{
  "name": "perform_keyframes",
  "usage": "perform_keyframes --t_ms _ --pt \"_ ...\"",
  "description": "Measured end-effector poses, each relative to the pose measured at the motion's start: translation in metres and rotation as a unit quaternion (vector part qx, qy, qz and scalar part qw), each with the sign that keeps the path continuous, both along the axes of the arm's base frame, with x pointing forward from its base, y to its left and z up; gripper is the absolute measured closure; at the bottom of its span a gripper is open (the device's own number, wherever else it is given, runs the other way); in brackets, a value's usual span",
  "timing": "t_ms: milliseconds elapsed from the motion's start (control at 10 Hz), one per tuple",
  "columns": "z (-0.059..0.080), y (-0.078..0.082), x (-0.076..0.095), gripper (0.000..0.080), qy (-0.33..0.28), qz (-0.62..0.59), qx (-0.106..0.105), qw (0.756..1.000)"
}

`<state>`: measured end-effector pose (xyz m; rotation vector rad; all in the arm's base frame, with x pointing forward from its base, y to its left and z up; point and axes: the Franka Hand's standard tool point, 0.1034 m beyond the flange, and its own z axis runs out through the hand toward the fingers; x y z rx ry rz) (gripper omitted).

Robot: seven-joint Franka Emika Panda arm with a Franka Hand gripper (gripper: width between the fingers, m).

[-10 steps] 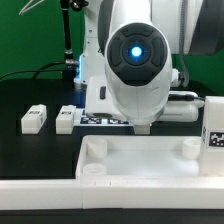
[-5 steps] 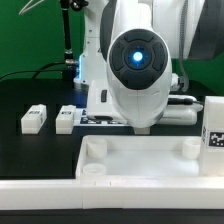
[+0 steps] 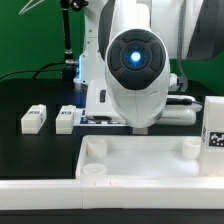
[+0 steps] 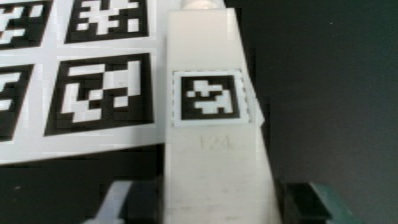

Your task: Assemble desk

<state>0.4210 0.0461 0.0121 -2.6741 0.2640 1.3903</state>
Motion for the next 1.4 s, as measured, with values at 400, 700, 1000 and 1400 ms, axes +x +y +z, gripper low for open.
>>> perform_keyframes --t_ms 400,700,1000,1400 --pt "0.081 -0.042 0.059 0.0511 -0.012 -0.035 0.032 0.999" --pt "0.092 -0.05 0.077 0.0511 -0.074 -0.027 0.017 0.997" --pt "0.106 -0.049 0.097 0.051 -0.178 -0.029 0.002 0.984" --pt "0.149 -0.081 0.166 0.051 -0.343 -0.04 -0.012 0.938"
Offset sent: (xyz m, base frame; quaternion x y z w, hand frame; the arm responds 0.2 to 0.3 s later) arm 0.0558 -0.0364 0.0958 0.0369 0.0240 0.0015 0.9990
